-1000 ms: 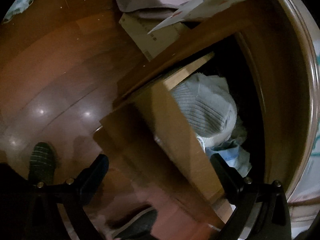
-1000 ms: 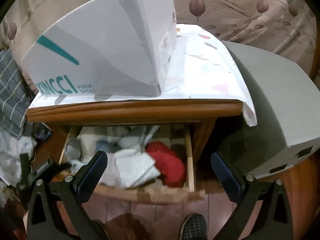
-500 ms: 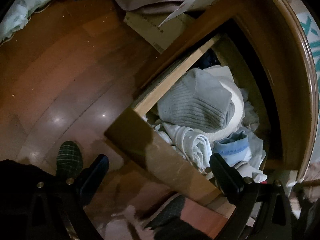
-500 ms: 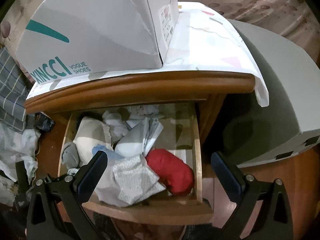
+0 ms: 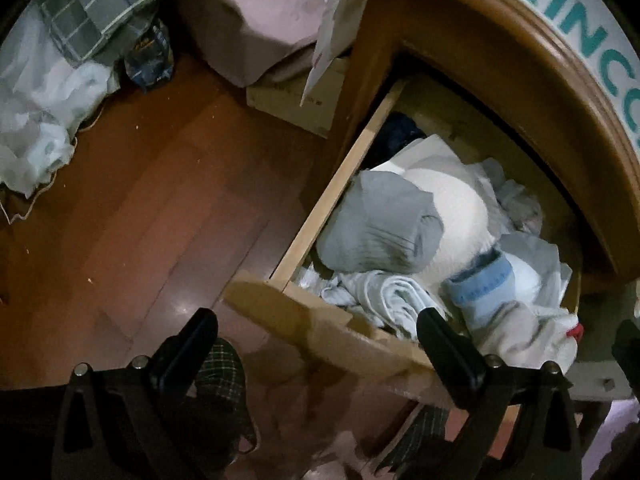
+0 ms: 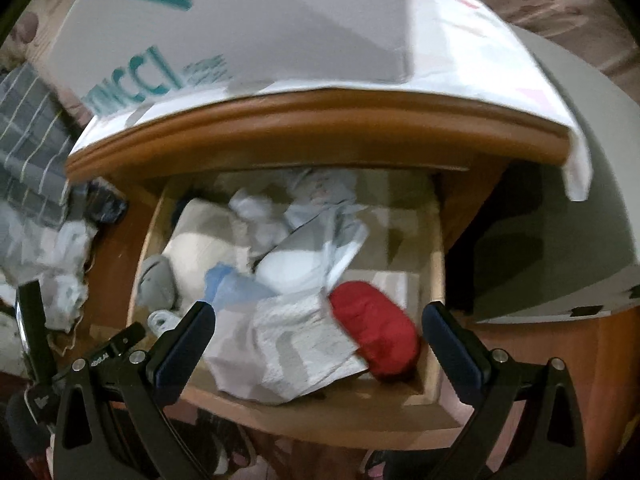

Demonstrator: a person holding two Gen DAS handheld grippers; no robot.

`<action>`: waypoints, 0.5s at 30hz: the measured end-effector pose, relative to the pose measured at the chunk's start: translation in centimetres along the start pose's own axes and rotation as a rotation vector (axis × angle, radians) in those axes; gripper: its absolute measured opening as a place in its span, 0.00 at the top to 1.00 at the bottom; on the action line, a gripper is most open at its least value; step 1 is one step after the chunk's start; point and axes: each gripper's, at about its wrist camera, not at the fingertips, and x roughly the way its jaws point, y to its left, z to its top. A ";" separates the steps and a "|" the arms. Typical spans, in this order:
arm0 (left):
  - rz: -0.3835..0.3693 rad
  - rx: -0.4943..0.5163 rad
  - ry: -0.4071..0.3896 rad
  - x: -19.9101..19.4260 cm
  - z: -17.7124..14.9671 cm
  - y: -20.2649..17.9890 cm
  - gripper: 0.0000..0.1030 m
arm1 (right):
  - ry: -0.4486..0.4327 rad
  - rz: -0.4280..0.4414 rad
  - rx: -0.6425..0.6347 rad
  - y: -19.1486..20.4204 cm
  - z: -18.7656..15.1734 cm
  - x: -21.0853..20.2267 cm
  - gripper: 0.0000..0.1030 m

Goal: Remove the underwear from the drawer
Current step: 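Reach the right gripper into the drawer and grasp the grey patterned underwear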

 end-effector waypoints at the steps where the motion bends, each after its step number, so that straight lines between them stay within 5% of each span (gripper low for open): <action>1: 0.009 0.020 -0.006 -0.7 -0.1 -0.3 0.01 | 0.013 0.023 -0.003 0.3 -0.1 0.2 0.01; 5: 0.053 0.153 -0.053 -3.5 -0.1 -1.5 0.01 | 0.053 0.049 -0.005 0.9 -0.5 1.0 0.01; 9: 0.007 0.261 -0.068 -5.6 1.1 -1.6 0.01 | 0.079 0.044 -0.034 1.8 -0.8 1.7 0.01; 15: -0.080 0.260 -0.061 -6.7 5.7 -2.0 0.01 | 0.186 0.093 -0.019 3.0 -1.1 4.0 0.01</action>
